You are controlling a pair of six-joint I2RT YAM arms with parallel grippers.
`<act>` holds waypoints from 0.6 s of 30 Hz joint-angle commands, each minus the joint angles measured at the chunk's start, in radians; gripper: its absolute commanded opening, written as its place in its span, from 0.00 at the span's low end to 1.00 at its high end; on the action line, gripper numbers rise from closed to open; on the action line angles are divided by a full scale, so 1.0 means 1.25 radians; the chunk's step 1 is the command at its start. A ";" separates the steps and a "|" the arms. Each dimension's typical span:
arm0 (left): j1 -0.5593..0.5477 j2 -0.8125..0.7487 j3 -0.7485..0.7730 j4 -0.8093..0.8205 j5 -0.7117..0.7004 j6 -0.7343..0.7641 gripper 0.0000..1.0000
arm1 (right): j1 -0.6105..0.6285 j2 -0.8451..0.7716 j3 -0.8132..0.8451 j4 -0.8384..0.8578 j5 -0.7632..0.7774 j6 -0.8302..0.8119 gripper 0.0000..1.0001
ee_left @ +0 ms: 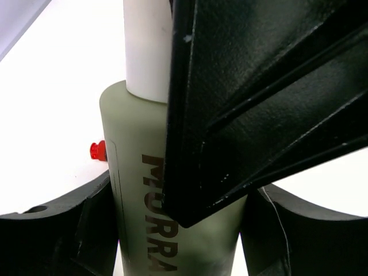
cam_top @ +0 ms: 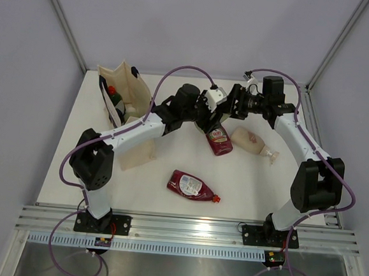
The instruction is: Place the personal care products into the canvas bag
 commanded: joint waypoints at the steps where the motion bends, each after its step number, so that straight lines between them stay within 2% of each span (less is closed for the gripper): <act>1: -0.003 -0.035 -0.005 -0.033 -0.022 0.038 0.00 | 0.007 -0.044 0.033 0.079 -0.170 0.026 0.07; 2: -0.003 -0.043 -0.006 -0.039 -0.005 0.043 0.00 | 0.008 -0.041 0.035 0.074 -0.184 0.018 0.18; 3: -0.003 -0.052 -0.010 -0.044 0.003 0.045 0.00 | 0.007 -0.039 0.037 0.069 -0.191 0.010 0.23; 4: -0.002 -0.073 -0.022 -0.049 0.017 0.046 0.00 | 0.007 -0.040 0.037 0.068 -0.189 -0.007 0.38; 7: -0.002 -0.111 -0.058 -0.052 0.041 0.039 0.00 | 0.007 -0.050 0.041 0.059 -0.181 -0.036 0.57; 9: -0.002 -0.150 -0.079 -0.046 0.060 0.027 0.00 | 0.007 -0.052 0.043 0.060 -0.170 -0.049 0.75; 13: -0.001 -0.201 -0.117 -0.038 0.081 -0.011 0.00 | 0.008 -0.053 0.051 0.058 -0.167 -0.060 0.87; 18: -0.001 -0.225 -0.142 -0.059 0.101 -0.024 0.00 | 0.008 -0.053 0.062 0.074 -0.168 -0.047 0.96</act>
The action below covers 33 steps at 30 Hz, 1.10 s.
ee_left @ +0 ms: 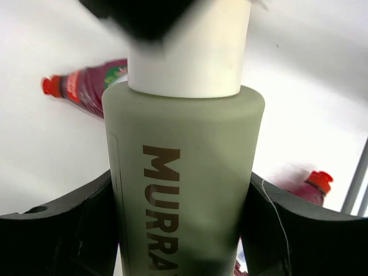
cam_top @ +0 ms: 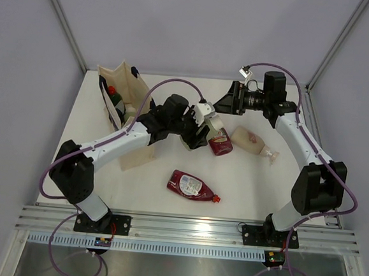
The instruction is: Place the personal care products into the canvas bag
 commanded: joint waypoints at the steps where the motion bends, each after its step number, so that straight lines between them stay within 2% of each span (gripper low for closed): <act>1: 0.001 -0.067 -0.002 0.058 0.053 -0.022 0.00 | -0.003 -0.040 0.044 0.051 -0.031 -0.006 1.00; 4: 0.002 -0.087 -0.017 0.053 0.052 -0.028 0.00 | -0.003 -0.046 0.055 0.032 -0.019 -0.022 0.99; 8: 0.015 -0.122 0.002 0.044 0.044 -0.062 0.00 | -0.009 -0.053 0.077 -0.047 0.023 -0.119 0.99; 13: 0.061 -0.157 0.113 0.003 0.053 -0.174 0.00 | -0.043 -0.070 0.074 -0.092 0.040 -0.206 1.00; 19: 0.178 -0.192 0.192 -0.014 0.036 -0.304 0.00 | -0.070 -0.090 0.038 -0.111 0.056 -0.237 0.99; 21: 0.229 -0.204 0.202 -0.025 -0.007 -0.322 0.00 | -0.077 -0.094 0.023 -0.113 0.060 -0.247 1.00; 26: 0.348 -0.229 0.169 -0.028 -0.096 -0.383 0.00 | -0.080 -0.097 0.001 -0.109 0.072 -0.255 1.00; 33: 0.480 -0.211 0.134 -0.009 -0.134 -0.399 0.00 | -0.086 -0.095 -0.013 -0.122 0.089 -0.284 0.99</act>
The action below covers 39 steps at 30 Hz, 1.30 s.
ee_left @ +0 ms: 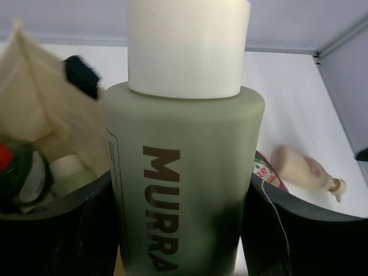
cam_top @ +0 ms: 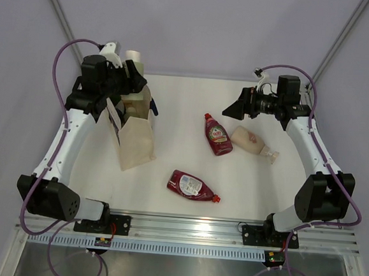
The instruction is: Place the personal care products into the canvas bag
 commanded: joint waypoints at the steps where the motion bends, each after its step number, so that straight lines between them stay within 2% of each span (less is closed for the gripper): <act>1: 0.047 -0.010 0.007 0.104 -0.042 -0.016 0.00 | -0.007 -0.025 -0.004 -0.008 0.020 -0.039 1.00; 7: 0.074 0.044 -0.026 0.052 -0.072 0.031 0.00 | -0.014 -0.028 -0.021 -0.023 0.044 -0.069 0.99; 12: 0.074 0.089 -0.051 0.011 -0.052 0.043 0.00 | -0.014 -0.022 -0.030 -0.034 0.063 -0.087 0.99; 19: 0.072 0.091 -0.080 -0.061 -0.063 0.072 0.09 | -0.014 -0.006 -0.036 -0.038 0.092 -0.106 0.99; 22: 0.072 0.101 -0.087 -0.102 -0.061 0.095 0.17 | -0.014 0.003 -0.040 -0.057 0.117 -0.139 0.99; 26: 0.072 0.107 -0.122 -0.132 -0.039 0.107 0.35 | -0.005 0.019 -0.039 -0.084 0.191 -0.177 0.99; 27: 0.072 0.107 -0.134 -0.130 -0.034 0.104 0.45 | 0.001 0.028 -0.032 -0.095 0.211 -0.188 1.00; 30: 0.072 0.099 -0.162 -0.125 -0.029 0.106 0.60 | 0.050 0.066 -0.009 -0.133 0.317 -0.207 1.00; 31: 0.072 0.096 -0.167 -0.126 -0.038 0.107 0.69 | 0.066 0.086 -0.007 -0.137 0.373 -0.202 0.99; 34: 0.074 0.079 -0.177 -0.122 -0.044 0.107 0.79 | 0.125 0.119 -0.007 -0.115 0.483 -0.169 1.00; 36: 0.072 0.063 -0.178 -0.118 -0.047 0.101 0.82 | 0.147 0.140 0.003 -0.111 0.573 -0.140 1.00; 37: 0.072 0.057 -0.177 -0.118 -0.050 0.101 0.89 | 0.148 0.142 0.009 -0.120 0.589 -0.137 0.99; 39: 0.074 0.046 -0.171 -0.118 -0.055 0.103 0.95 | 0.148 0.136 0.008 -0.120 0.623 -0.172 1.00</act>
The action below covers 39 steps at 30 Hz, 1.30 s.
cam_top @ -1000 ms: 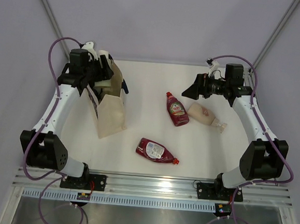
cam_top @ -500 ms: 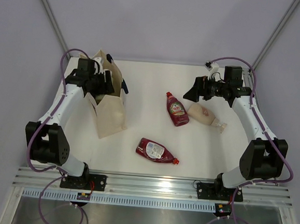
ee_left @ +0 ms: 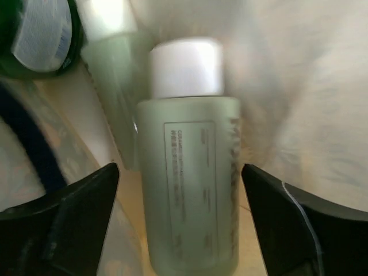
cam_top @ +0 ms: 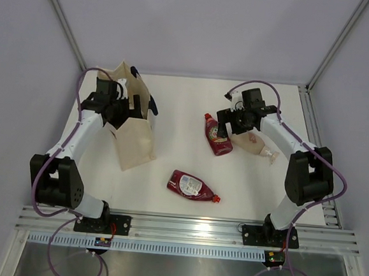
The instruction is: Place the personal care products into the canvas bag
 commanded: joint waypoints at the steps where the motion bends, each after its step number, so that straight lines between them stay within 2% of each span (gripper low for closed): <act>1: 0.002 -0.068 0.020 0.039 -0.007 0.006 0.96 | -0.004 -0.024 0.034 0.008 0.143 -0.045 0.99; 6: 0.002 -0.111 0.013 0.066 0.009 -0.010 0.99 | -0.021 -0.093 -0.003 -0.067 0.055 -0.328 1.00; 9: 0.002 -0.141 0.026 0.074 0.013 -0.015 0.99 | -0.038 -0.101 -0.001 -0.114 0.026 -0.420 0.99; 12: 0.002 -0.178 0.044 0.086 0.026 -0.027 0.99 | -0.050 -0.070 0.002 -0.137 0.061 -0.479 0.99; 20: 0.002 -0.268 0.101 0.093 0.051 -0.040 0.99 | -0.090 0.018 -0.003 -0.131 0.125 -0.551 1.00; 28: 0.002 -0.372 0.046 0.150 0.108 -0.080 0.99 | -0.094 0.093 0.008 -0.108 0.165 -0.568 1.00; 34: 0.002 -0.415 0.003 0.257 0.200 -0.179 0.99 | -0.100 0.159 0.013 -0.100 0.225 -0.577 1.00; 39: 0.001 -0.419 0.002 0.312 0.248 -0.265 0.99 | -0.129 0.168 0.003 -0.105 0.217 -0.562 0.99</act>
